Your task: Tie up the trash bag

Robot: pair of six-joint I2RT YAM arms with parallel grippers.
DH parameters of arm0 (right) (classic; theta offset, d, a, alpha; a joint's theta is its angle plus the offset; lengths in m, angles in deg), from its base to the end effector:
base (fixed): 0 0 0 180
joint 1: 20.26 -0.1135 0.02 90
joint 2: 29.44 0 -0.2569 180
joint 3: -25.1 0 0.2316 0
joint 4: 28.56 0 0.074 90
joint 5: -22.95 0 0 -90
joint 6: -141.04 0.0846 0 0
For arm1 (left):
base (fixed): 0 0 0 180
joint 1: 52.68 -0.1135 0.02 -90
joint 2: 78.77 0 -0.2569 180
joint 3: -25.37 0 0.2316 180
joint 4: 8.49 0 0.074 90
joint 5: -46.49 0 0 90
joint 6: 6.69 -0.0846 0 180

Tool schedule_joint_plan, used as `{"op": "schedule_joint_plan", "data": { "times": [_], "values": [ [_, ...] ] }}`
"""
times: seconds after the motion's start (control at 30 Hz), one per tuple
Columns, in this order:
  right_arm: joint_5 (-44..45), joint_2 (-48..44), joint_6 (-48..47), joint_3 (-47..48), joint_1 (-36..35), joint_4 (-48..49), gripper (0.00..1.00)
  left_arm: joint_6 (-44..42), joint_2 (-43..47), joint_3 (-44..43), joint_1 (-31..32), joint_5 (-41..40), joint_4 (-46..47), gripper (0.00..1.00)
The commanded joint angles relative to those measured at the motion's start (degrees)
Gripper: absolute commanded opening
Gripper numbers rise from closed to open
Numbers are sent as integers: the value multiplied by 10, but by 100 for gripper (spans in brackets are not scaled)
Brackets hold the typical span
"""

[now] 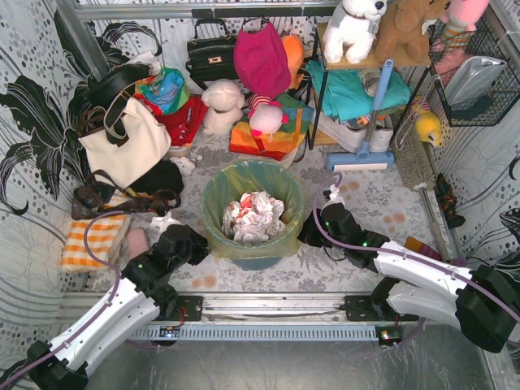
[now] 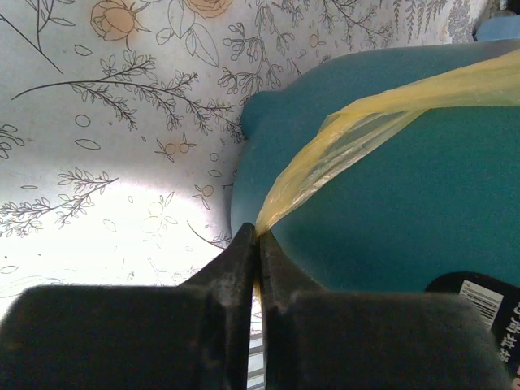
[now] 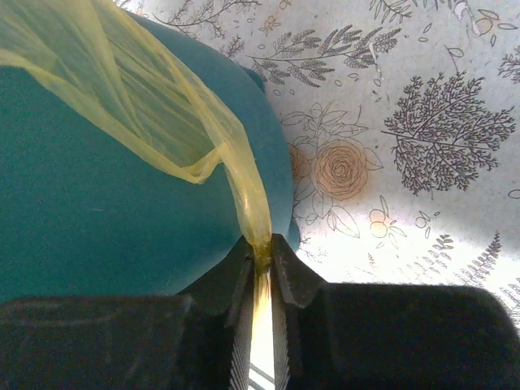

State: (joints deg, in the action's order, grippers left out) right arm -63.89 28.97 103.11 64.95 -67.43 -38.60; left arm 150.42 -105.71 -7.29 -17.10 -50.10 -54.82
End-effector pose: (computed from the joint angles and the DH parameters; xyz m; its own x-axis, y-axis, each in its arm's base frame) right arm 0.1694 0.1759 0.1828 -0.7517 0.3476 -0.5605 -0.1732 0.7160 0.6763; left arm 0.1207 -0.0744 0.1501 -0.6731 -0.6437 -0.3641 -0.2904 0.6829 -0.6703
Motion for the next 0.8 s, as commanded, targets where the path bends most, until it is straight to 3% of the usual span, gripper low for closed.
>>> {"op": "schedule_joint_plan", "data": {
  "times": [0.0,0.1,0.77],
  "values": [
    [-4,1,9,-16,-2,30,6,-7,0,-4,0,-8,20,8],
    [2,-3,10,-15,-2,21,0,-8,0,-16,0,-17,5,0],
    [101,-225,40,2,-2,-167,0,3,80,-142,0,-94,-160,0]
  ]
}}
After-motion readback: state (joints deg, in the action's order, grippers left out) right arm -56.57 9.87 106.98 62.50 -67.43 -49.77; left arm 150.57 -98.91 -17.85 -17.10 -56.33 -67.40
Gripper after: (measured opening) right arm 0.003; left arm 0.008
